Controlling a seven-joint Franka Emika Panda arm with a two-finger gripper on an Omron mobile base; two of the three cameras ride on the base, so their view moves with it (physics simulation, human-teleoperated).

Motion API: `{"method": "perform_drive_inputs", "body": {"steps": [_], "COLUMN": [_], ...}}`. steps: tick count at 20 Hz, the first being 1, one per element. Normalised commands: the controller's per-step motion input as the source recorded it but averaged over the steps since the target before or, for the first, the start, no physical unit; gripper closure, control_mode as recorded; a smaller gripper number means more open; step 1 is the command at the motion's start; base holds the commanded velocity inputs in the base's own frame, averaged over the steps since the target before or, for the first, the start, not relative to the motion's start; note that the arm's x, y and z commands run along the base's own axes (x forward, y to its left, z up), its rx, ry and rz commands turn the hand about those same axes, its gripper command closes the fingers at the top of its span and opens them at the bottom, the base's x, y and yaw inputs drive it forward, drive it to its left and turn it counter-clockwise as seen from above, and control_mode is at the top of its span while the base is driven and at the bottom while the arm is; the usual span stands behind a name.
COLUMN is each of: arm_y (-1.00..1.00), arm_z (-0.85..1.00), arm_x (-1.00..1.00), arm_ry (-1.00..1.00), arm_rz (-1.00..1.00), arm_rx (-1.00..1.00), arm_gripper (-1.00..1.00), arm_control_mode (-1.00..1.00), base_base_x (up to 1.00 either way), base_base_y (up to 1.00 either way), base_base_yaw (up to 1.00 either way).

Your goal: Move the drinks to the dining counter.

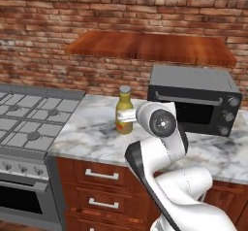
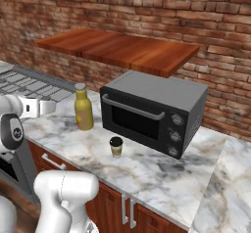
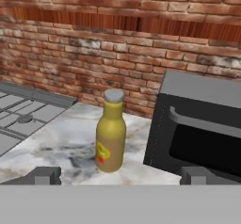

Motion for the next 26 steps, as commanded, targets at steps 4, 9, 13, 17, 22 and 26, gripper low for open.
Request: {"method": "perform_drive_inputs", "body": {"steps": [4,9,13,17,22,26], "arm_y": [0.00,0.00,0.00,-0.01,-0.05,-0.02], "arm_z": [0.00,-0.04,-0.26,-0.29,-0.35,-0.24], "arm_x": [0.00,0.04,0.38,0.29,0.11,0.12], "arm_ry": [-0.28,-0.12,-0.03,-0.06,-0.06,-0.05], "arm_rz": [0.00,0.00,0.00,0.00,0.00,0.00], "arm_rx": [0.00,0.00,0.00,0.00,0.03,0.01], "arm_gripper": [-1.00,-1.00,-1.00,-1.00,-1.00,-1.00], "arm_control_mode": [-1.00,-1.00,-1.00,-1.00,-1.00,-1.00], "base_base_x": [0.00,0.00,0.00,0.00,0.00,0.00], "base_base_y": [0.00,0.00,0.00,0.00,0.00,0.00], "base_base_yaw": [0.00,0.00,0.00,0.00,0.00,0.00]}}
